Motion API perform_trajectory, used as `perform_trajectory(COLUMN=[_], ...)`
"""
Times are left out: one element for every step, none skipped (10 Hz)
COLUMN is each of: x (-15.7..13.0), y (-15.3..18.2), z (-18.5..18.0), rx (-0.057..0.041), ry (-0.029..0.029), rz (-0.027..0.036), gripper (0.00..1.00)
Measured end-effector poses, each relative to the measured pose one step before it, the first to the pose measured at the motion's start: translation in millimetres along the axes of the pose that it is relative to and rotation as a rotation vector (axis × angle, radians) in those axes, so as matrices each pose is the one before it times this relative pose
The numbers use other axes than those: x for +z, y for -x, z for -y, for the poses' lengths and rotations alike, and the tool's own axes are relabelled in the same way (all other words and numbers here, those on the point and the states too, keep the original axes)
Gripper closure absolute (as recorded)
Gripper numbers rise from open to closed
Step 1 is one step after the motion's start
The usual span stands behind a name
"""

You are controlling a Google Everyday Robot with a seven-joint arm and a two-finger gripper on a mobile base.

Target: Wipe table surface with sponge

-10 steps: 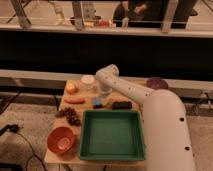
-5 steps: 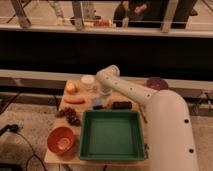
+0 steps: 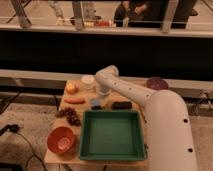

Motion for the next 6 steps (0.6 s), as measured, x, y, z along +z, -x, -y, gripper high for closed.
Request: perform_trajectory(x=[-0.95, -1.77, -0.68, -0.16, -0.51, -0.48], y=[-1.08, -0.77, -0.83, -0.19, 0.33, 0.05], z=[1.29, 1.82, 0.69, 0.32, 1.21, 0.74], rx=[-0.00128, -0.00218, -0.00235, -0.00177, -0.00349, -0.00334], ry=[-0.00490, -0.00563, -0.00252, -0.00073, -0.00175, -0.00138], rz=[-0.00160, -0.00172, -0.00155, 0.00042, 0.00015, -0.00089], gripper=[1.00, 1.00, 1.00, 1.00, 1.00, 1.00])
